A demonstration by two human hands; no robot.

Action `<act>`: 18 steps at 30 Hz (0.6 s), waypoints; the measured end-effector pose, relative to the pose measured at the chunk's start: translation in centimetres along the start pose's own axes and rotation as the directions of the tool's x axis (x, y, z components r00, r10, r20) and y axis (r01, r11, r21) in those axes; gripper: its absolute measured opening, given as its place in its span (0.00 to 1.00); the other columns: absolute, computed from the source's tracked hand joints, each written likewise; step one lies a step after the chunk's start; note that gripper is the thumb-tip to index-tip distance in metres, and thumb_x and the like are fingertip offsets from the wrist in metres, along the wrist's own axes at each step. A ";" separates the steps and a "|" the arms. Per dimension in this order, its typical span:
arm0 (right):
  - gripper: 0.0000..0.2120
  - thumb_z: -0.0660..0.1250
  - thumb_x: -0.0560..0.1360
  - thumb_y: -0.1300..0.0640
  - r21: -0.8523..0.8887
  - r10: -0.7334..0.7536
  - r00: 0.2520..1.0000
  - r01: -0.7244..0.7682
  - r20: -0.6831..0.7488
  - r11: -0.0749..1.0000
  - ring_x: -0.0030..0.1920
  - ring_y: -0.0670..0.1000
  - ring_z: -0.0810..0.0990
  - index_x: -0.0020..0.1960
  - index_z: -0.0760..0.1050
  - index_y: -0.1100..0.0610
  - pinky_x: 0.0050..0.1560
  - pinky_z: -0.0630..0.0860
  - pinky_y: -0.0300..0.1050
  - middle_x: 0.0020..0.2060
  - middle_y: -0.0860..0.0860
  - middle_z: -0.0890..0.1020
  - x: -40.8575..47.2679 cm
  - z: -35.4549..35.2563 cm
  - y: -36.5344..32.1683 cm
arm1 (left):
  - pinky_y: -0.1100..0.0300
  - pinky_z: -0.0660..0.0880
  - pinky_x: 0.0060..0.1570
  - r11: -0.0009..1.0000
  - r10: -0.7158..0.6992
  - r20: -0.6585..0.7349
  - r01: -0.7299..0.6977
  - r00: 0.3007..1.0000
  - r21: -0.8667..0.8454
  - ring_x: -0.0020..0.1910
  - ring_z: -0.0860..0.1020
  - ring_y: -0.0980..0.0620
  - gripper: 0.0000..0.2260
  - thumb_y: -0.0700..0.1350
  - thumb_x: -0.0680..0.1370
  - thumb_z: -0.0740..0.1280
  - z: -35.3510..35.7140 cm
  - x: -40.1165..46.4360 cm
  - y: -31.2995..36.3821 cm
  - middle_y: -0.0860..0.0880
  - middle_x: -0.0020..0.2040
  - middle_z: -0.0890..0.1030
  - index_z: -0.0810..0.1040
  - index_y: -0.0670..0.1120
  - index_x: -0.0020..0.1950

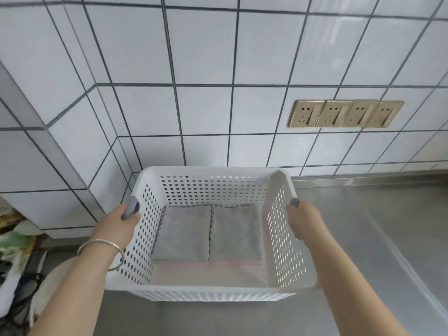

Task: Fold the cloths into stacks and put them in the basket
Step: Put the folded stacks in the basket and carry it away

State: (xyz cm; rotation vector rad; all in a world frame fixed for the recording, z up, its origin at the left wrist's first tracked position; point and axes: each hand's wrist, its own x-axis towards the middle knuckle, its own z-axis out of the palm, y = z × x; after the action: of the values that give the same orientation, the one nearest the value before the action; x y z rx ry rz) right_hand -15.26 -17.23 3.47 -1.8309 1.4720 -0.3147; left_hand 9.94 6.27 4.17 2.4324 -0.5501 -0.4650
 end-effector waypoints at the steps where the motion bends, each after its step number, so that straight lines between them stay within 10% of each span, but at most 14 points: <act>1: 0.14 0.50 0.76 0.63 0.015 0.019 0.999 -0.018 -0.033 1.000 0.30 0.52 0.66 0.32 0.61 0.54 0.28 0.61 0.40 0.32 0.52 0.68 -0.9 -0.1 0.5 | 0.56 0.64 0.34 0.999 0.032 0.017 -0.032 0.999 -0.007 0.36 0.73 0.43 0.08 0.46 0.80 0.58 0.0 0.2 0.0 0.41 0.38 0.76 0.73 0.42 0.49; 13: 0.17 0.46 0.81 0.56 0.269 0.397 0.800 -0.303 -0.449 0.914 0.47 0.42 0.68 0.51 0.74 0.50 0.41 0.63 0.34 0.39 0.46 0.75 -20.8 3.0 6.2 | 0.57 0.68 0.31 0.855 0.472 0.449 -0.519 0.759 -0.022 0.33 0.73 0.46 0.08 0.41 0.79 0.58 -3.3 0.5 1.0 0.44 0.35 0.77 0.72 0.49 0.55; 16: 0.30 0.40 0.80 0.54 -0.444 0.294 0.740 -0.620 -0.605 0.647 0.47 0.31 0.50 0.36 0.74 0.32 0.39 0.56 0.23 0.24 0.33 0.67 -29.0 2.6 6.1 | 0.53 0.70 0.36 0.797 0.519 0.566 -0.602 0.640 -0.051 0.31 0.70 0.48 0.08 0.41 0.79 0.58 -3.1 -2.1 0.7 0.47 0.31 0.74 0.75 0.42 0.54; 18: 0.16 0.52 0.81 0.56 -0.385 0.485 0.751 -0.652 -0.448 0.653 0.61 0.42 0.66 0.55 0.79 0.53 0.53 0.66 0.29 0.49 0.45 0.81 -35.2 4.2 7.4 | 0.57 0.63 0.32 0.757 0.550 0.609 -0.649 0.572 -0.074 0.30 0.68 0.51 0.13 0.41 0.80 0.58 -2.4 -5.6 0.0 0.48 0.31 0.72 0.73 0.40 0.63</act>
State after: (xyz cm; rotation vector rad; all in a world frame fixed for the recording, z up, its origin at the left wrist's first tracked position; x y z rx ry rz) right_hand -28.91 16.29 4.63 -1.6052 2.4734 0.1595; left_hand 6.25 10.13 7.07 1.9909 -1.6937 -0.9155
